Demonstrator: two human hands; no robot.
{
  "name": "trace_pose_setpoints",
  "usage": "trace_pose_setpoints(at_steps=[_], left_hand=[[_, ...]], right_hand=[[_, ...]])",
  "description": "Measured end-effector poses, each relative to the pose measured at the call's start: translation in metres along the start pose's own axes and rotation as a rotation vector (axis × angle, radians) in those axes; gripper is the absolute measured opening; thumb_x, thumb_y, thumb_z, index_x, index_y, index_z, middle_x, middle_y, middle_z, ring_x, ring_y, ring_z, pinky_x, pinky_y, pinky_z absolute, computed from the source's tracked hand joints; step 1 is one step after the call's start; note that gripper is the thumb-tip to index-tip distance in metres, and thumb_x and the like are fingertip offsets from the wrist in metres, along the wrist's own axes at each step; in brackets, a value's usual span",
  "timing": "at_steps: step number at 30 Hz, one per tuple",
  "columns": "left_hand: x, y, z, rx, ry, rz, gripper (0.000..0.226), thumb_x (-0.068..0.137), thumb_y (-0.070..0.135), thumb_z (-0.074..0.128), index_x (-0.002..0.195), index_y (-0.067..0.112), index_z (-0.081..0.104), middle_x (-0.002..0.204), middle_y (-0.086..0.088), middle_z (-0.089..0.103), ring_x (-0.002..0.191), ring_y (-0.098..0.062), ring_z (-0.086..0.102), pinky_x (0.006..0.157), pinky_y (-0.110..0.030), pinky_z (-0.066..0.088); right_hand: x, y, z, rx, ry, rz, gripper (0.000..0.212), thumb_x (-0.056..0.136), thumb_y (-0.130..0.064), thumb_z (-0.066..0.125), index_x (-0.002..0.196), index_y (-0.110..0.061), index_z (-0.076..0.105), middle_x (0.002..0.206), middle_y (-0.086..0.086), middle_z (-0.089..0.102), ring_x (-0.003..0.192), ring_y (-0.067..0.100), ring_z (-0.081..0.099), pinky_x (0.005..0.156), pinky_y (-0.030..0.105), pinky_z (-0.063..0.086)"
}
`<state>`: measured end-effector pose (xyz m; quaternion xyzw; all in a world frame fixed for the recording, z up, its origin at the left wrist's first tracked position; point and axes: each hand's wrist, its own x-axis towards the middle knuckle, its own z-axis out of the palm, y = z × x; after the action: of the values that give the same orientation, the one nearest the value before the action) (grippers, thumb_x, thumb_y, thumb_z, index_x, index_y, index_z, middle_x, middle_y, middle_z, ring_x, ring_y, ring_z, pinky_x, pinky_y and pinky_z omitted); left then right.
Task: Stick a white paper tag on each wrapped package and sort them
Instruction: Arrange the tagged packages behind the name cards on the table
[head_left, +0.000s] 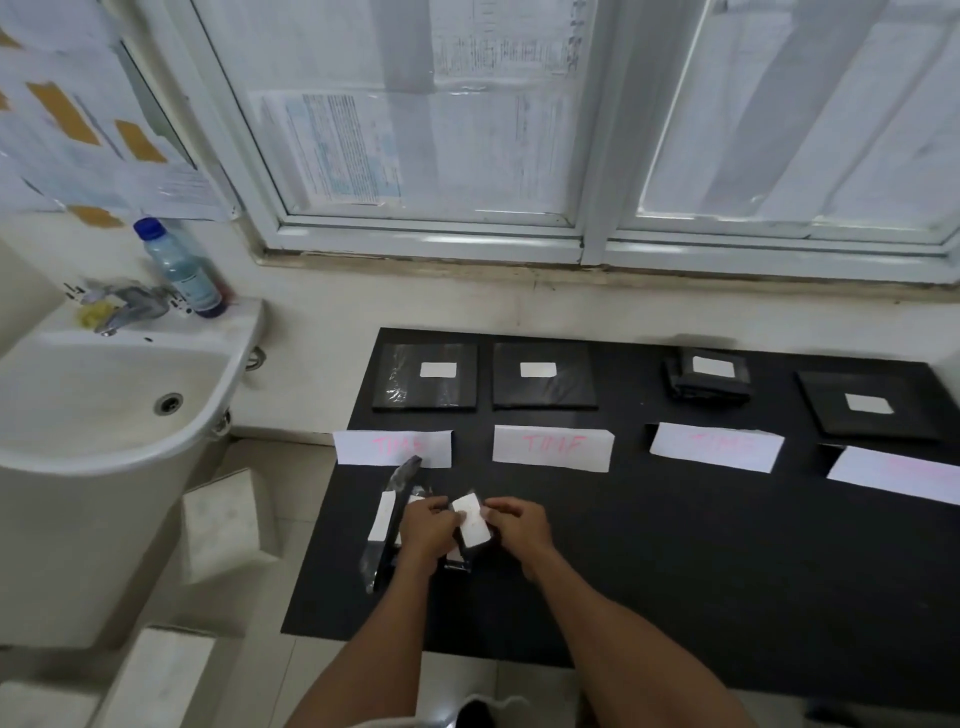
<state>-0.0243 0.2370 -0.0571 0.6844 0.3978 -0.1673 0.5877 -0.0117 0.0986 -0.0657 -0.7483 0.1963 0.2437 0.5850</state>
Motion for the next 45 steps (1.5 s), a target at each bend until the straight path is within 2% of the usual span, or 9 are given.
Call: trace_pose_setpoints(at_steps=[4,9,15,18,24,29,34,38,45], left_hand=[[-0.014,0.019,0.008,-0.142,-0.137,-0.037,0.014,0.088,0.003,0.064,0.103,0.003,0.065,0.109,-0.016,0.063,0.104,-0.027,0.058,0.068,-0.034,0.057],[-0.015,0.040,0.026,-0.256,-0.217,0.022,0.018,0.090,0.001,0.061,0.106,-0.006,0.061,0.111,-0.026,0.063,0.096,-0.030,0.064,0.060,-0.031,0.060],[-0.007,0.082,0.059,-0.462,-0.246,0.034,0.013,0.095,-0.001,0.052,0.104,-0.008,0.059,0.102,-0.024,0.063,0.103,-0.030,0.060,0.079,-0.038,0.058],[0.004,0.105,0.083,-0.491,-0.246,0.049,0.013,0.096,0.000,0.051,0.104,-0.006,0.059,0.107,-0.024,0.063,0.108,-0.032,0.059,0.088,-0.041,0.054],[0.063,0.157,0.132,-0.412,-0.128,0.063,0.022,0.093,-0.004,0.053,0.116,-0.004,0.057,0.113,-0.024,0.060,0.098,-0.028,0.062,0.082,-0.035,0.056],[0.119,0.191,0.152,-0.374,-0.018,0.018,0.021,0.092,-0.001,0.056,0.113,-0.003,0.061,0.092,-0.013,0.063,0.088,-0.020,0.063,0.083,-0.031,0.056],[0.169,0.195,0.170,-0.273,0.027,-0.040,0.026,0.090,0.000,0.061,0.115,-0.005,0.063,0.095,-0.015,0.066,0.086,-0.021,0.066,0.080,-0.029,0.057],[0.174,0.190,0.170,-0.276,-0.009,-0.061,0.029,0.092,0.002,0.060,0.120,-0.005,0.061,0.105,-0.017,0.065,0.095,-0.025,0.065,0.083,-0.034,0.056],[0.141,0.186,0.149,-0.042,-0.104,0.006,0.035,0.096,0.014,0.054,0.131,0.010,0.053,0.094,-0.005,0.062,0.086,-0.017,0.059,0.076,-0.031,0.053]], right_hand=[[0.000,-0.010,-0.024,0.062,-0.021,-0.062,0.024,0.085,-0.006,0.066,0.108,-0.009,0.072,0.108,0.009,0.071,0.098,0.018,0.066,0.080,0.026,0.055],[-0.002,-0.025,-0.050,0.178,0.004,-0.120,0.035,0.077,0.008,0.066,0.110,-0.006,0.070,0.107,0.009,0.071,0.098,0.021,0.067,0.085,0.029,0.055],[0.018,-0.051,-0.073,0.370,0.263,-0.128,0.043,0.070,-0.002,0.081,0.110,-0.005,0.065,0.106,0.009,0.067,0.100,0.021,0.064,0.085,0.029,0.053],[0.035,-0.071,-0.089,0.369,0.358,-0.134,0.033,0.075,-0.010,0.080,0.105,-0.005,0.068,0.100,0.008,0.070,0.092,0.017,0.066,0.069,0.017,0.051],[0.118,-0.108,-0.117,0.239,0.292,-0.095,0.030,0.088,-0.008,0.066,0.118,-0.005,0.064,0.111,0.010,0.066,0.091,0.019,0.065,0.067,0.022,0.058],[0.186,-0.134,-0.120,0.120,0.243,-0.082,0.032,0.087,-0.005,0.066,0.119,-0.005,0.064,0.110,0.008,0.065,0.087,0.013,0.063,0.070,0.023,0.058],[0.240,-0.133,-0.116,-0.112,0.339,-0.087,0.027,0.084,-0.011,0.070,0.111,-0.009,0.070,0.109,0.008,0.071,0.096,0.017,0.067,0.087,0.027,0.054],[0.249,-0.128,-0.118,-0.157,0.311,-0.083,0.026,0.084,-0.013,0.071,0.109,-0.008,0.072,0.106,0.007,0.072,0.096,0.018,0.067,0.085,0.024,0.052],[0.212,-0.131,-0.110,-0.109,0.372,-0.032,0.038,0.090,-0.025,0.065,0.122,-0.005,0.062,0.116,0.008,0.067,0.108,0.022,0.062,0.086,0.024,0.044]])
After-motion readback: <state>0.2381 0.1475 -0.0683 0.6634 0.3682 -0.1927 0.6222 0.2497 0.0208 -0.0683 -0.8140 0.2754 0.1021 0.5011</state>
